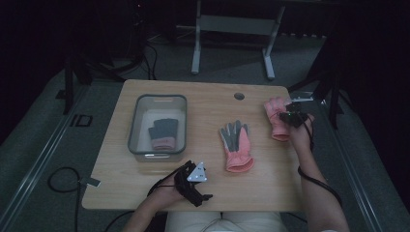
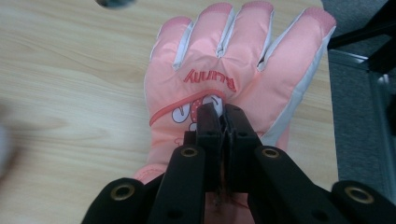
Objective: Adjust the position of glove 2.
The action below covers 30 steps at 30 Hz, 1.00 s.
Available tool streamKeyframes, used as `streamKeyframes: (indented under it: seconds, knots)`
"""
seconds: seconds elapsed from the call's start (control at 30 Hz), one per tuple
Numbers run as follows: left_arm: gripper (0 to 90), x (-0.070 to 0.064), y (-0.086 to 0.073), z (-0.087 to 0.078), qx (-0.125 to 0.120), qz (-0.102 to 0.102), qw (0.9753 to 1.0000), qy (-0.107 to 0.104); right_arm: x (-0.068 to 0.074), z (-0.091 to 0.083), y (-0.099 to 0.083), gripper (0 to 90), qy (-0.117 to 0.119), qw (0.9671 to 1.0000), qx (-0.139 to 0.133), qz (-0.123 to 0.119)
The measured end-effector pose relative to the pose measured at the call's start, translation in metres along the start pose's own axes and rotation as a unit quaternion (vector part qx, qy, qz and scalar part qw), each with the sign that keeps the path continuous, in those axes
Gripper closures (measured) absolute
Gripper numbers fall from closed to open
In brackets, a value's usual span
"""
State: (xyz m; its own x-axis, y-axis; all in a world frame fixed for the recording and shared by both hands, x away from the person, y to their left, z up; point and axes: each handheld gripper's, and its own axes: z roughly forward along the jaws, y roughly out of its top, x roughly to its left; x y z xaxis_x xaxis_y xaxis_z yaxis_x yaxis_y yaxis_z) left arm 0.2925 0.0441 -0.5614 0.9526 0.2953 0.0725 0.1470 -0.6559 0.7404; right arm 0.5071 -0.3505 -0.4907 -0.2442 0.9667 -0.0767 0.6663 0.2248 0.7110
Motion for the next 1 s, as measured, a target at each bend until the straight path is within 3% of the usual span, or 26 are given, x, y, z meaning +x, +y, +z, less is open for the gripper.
streamKeyframes:
  seconds: [0.07, 0.1, 0.17, 0.3, 0.4, 0.43, 0.47, 0.6, 0.77, 0.83, 1.0]
  knots:
    - [4.1, 0.0, 0.0, 0.0, -0.001, -0.001, 1.0, 0.0, 0.006, -0.014, -0.002, 86.5, -0.003, 1.0, -0.009, 0.0]
    - [4.1, 0.0, 0.0, 0.0, -0.001, -0.001, 1.0, 0.0, 0.012, -0.029, -0.004, 86.4, -0.004, 0.9999, -0.016, 0.002]
    - [4.0, 0.0, 0.0, 0.0, -0.002, -0.002, 1.0, 0.001, 0.014, -0.035, -0.005, 86.5, -0.003, 0.9998, -0.02, -0.001]
    - [4.0, -0.001, 0.001, -0.001, -0.002, 0.0, 1.0, 0.004, 0.024, -0.071, -0.017, 86.4, -0.004, 0.9992, -0.037, 0.01]
    - [4.1, -0.001, 0.0, 0.0, -0.002, 0.0, 1.0, 0.002, 0.026, -0.077, -0.02, 86.4, -0.004, 0.9992, -0.039, 0.01]
    - [4.1, -0.001, 0.0, 0.0, -0.004, 0.0, 1.0, 0.001, 0.031, -0.094, -0.029, 86.4, -0.008, 0.999, -0.044, 0.01]
    - [4.0, 0.0, 0.0, 0.0, -0.004, 0.0, 1.0, 0.001, 0.033, -0.099, -0.032, 86.4, -0.008, 0.9988, -0.046, 0.013]
    - [4.0, 0.0, -0.001, 0.0, -0.004, 0.002, 1.0, 0.0, 0.038, -0.11, -0.043, 86.4, -0.006, 0.9987, -0.049, 0.013]
    - [4.0, 0.0, 0.0, 0.0, -0.006, -0.001, 1.0, 0.0, 0.042, -0.116, -0.066, 86.3, -0.007, 0.9987, -0.041, 0.031]
    - [4.1, 0.0, 0.0, 0.0, -0.004, 0.0, 1.0, 0.001, 0.042, -0.114, -0.074, 86.3, 0.0, 0.9982, -0.038, 0.046]
    - [4.1, 0.0, -0.001, -0.001, -0.004, -0.002, 1.0, 0.001, 0.047, -0.093, -0.089, 86.1, 0.001, 0.9991, -0.014, 0.041]
